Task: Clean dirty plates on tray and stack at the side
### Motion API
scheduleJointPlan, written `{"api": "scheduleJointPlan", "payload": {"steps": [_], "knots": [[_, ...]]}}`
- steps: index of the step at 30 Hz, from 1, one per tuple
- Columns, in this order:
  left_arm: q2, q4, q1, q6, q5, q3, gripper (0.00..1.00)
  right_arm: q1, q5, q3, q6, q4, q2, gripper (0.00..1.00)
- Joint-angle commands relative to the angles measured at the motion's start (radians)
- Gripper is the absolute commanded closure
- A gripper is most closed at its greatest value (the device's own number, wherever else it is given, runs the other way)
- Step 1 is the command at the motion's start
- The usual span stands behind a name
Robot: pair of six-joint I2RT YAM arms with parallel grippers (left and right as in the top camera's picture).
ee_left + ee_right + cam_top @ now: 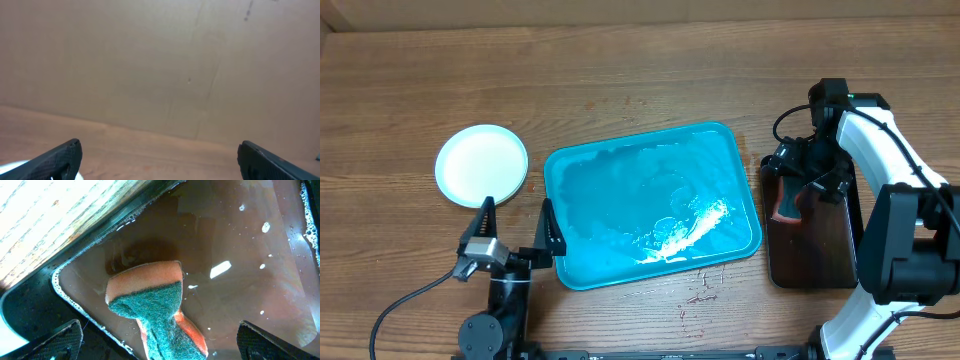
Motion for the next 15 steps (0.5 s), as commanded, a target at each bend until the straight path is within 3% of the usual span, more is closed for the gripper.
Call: {"api": "scheduleJointPlan", "payload": {"steps": [1,10,15], "knots": [[-0.013,-0.081,0.011,-0.029,-0.014,-0.007,0.0,0.001,-0.002,0.001,0.001,0.001,-0.01,0.0],[-0.013,-0.319,0.065,-0.131,-0.008,-0.007,0.0,0.001,-0.002,0.001,0.001,0.001,-0.01,0.0],[-0.013,-0.317,0.083,-0.089,-0.006,-0.007,0.0,0.001,-0.002,0.001,0.001,0.002,-0.01,0.0]]}}
